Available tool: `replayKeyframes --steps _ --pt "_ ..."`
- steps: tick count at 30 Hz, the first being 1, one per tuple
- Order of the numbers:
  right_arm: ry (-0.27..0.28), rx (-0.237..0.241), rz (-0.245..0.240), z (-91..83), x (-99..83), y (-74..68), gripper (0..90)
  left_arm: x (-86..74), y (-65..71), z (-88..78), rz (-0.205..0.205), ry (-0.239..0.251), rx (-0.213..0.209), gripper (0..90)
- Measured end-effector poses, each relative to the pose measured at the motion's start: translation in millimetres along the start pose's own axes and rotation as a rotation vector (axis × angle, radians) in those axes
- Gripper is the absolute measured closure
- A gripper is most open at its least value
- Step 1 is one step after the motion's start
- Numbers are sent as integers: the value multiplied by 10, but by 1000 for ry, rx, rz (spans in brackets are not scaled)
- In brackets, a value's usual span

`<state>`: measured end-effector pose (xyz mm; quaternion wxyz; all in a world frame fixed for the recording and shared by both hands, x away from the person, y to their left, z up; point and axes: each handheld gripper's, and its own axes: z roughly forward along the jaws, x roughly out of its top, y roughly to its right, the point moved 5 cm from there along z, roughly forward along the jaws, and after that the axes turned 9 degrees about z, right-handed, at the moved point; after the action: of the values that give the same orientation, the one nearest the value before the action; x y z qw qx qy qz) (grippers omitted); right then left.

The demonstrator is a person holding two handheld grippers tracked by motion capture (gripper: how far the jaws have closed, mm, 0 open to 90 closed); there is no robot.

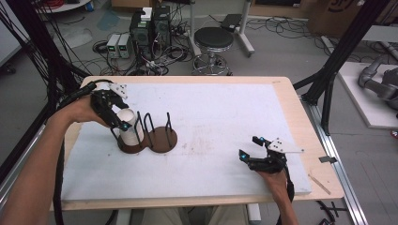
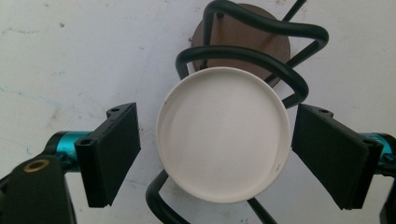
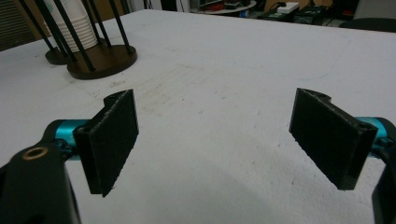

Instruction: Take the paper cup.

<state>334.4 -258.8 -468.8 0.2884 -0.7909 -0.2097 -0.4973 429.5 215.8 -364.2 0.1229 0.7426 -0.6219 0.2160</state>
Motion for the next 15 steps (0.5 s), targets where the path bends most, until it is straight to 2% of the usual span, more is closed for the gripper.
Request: replayKeyframes --steps 5,15 --pt "0 1 0 0 0 0 158 -11 -15 -4 -2 -8 15 159" --pt "-1 0 -1 2 0 2 158 -11 -23 30 -11 -46 6 226"
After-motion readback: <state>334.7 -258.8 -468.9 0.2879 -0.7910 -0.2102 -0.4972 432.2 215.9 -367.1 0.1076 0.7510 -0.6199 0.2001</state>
